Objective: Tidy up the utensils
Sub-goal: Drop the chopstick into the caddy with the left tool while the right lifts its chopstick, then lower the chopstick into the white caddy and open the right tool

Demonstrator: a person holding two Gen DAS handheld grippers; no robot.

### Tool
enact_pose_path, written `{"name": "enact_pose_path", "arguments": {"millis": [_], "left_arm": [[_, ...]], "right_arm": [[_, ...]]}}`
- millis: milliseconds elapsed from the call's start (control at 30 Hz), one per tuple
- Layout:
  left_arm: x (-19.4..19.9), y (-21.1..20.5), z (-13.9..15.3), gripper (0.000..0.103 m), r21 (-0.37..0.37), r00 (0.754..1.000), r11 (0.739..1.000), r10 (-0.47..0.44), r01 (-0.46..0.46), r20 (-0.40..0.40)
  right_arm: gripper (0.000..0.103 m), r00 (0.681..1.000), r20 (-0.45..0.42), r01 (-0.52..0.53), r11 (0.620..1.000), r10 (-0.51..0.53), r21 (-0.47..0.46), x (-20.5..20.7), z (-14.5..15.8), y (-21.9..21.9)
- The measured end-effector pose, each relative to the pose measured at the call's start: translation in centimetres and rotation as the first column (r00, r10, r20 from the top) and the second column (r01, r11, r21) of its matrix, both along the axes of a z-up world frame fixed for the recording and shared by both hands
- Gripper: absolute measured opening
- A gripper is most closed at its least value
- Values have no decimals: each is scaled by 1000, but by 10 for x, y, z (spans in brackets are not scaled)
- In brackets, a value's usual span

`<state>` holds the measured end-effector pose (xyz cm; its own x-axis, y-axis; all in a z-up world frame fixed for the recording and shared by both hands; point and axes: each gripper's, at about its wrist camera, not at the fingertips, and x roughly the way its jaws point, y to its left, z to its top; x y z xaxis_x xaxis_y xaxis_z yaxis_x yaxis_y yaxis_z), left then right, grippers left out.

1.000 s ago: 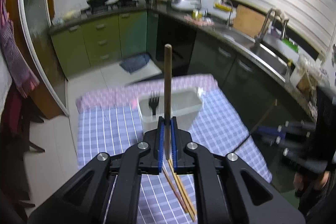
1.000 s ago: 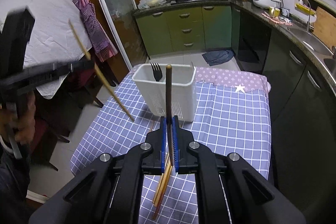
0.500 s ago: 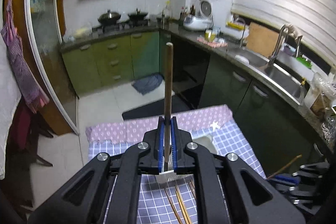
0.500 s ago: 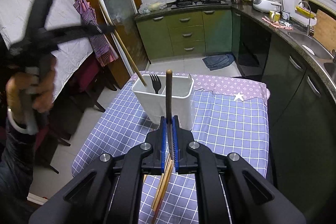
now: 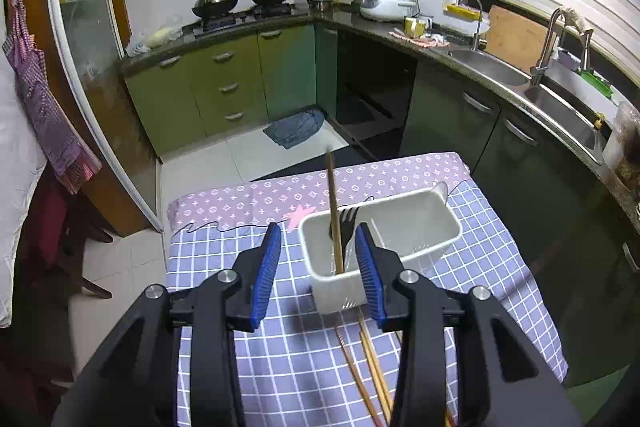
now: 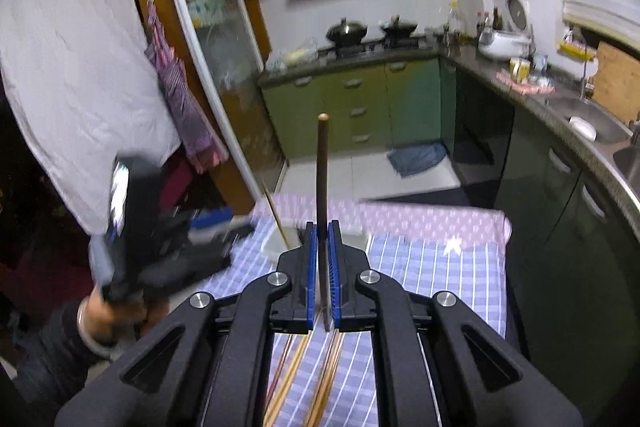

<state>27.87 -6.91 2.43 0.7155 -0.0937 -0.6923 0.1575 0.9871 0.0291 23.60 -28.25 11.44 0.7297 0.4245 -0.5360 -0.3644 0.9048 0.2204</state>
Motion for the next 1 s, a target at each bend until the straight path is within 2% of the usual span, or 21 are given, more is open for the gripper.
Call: {"name": "enact_pose_path", "arguments": {"millis": [167, 267, 467, 633, 700, 767, 933, 1000], "left_arm": [[-27, 17, 6, 38, -19, 1000, 1000, 10, -10, 6], [-40, 20, 4, 40, -18, 1000, 1000, 2, -2, -8], [-57, 30, -6, 40, -7, 999, 1000, -13, 12, -45], [-59, 34, -16, 40, -17, 996, 1000, -16, 15, -87], [-59, 33, -19, 40, -23, 995, 1000, -14, 12, -98], [-60, 33, -21, 40, -21, 995, 1000, -14, 12, -103], [-62, 26, -32, 43, -21, 990, 1000, -18, 15, -137], [-62, 23, -40, 43, -24, 987, 1000, -20, 16, -162]], "right_arm": [[7, 997, 66, 42, 998, -45, 45, 28, 27, 4], [7, 996, 59, 59, 997, -62, 58, 55, 29, 9], [7, 996, -49, 75, 997, -74, 27, 105, -16, 28], [7, 988, -130, 79, 997, -79, -5, 126, -58, 32], [12, 986, -151, 72, 997, -75, -30, 128, -73, 36], [20, 984, -162, 67, 997, -72, -39, 127, -81, 38], [21, 992, -119, 48, 999, -50, -18, 97, -71, 33], [25, 995, -95, 38, 999, -40, -15, 72, -65, 26]]}}
